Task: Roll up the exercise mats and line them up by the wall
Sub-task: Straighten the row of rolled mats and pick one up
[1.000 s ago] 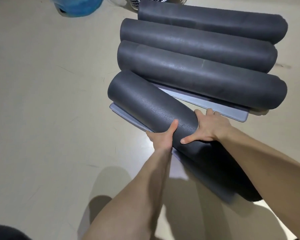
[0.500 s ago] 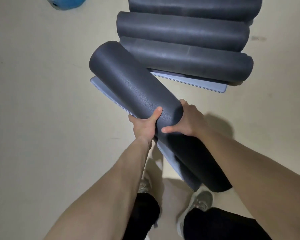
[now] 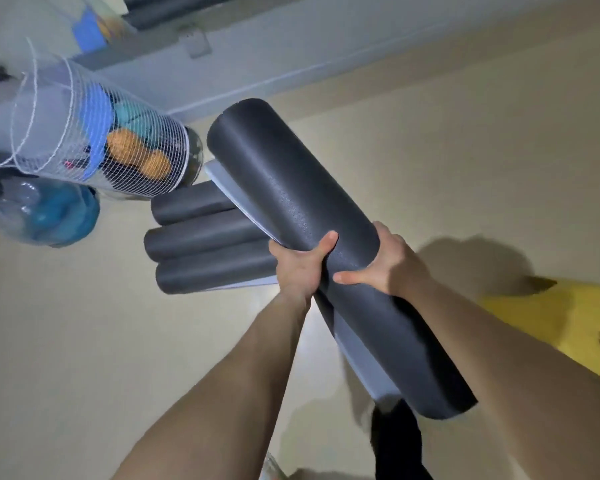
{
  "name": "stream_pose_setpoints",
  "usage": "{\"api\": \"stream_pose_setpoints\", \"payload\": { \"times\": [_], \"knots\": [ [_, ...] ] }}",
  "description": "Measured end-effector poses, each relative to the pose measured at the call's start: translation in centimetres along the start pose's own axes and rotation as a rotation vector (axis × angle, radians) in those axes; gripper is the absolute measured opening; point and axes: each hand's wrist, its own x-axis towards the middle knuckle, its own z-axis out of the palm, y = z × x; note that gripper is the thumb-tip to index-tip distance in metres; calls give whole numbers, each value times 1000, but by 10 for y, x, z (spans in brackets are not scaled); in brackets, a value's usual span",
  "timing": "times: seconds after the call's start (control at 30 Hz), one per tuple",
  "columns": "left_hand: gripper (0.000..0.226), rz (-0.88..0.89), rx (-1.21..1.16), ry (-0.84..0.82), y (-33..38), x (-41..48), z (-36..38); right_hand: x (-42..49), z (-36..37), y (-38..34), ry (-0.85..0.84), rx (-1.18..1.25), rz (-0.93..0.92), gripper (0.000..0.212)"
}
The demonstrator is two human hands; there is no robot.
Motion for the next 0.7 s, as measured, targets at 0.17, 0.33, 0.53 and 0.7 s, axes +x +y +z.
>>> {"api": "stream_pose_setpoints", "payload": {
  "times": [0.17, 0.33, 0.53, 0.7],
  "knots": [
    [106, 60, 13, -138, 78, 19, 174, 48, -162, 51, 125, 41, 66, 151],
    [105, 134, 85, -272, 147, 44, 326, 99, -301, 94, 262, 89, 89, 139],
    [109, 148, 190, -438, 222, 87, 509, 175, -449, 155, 408, 170, 214, 135],
    [95, 185, 284, -519, 267, 112, 664, 233, -565, 217, 483, 218, 280, 124]
  ]
}}
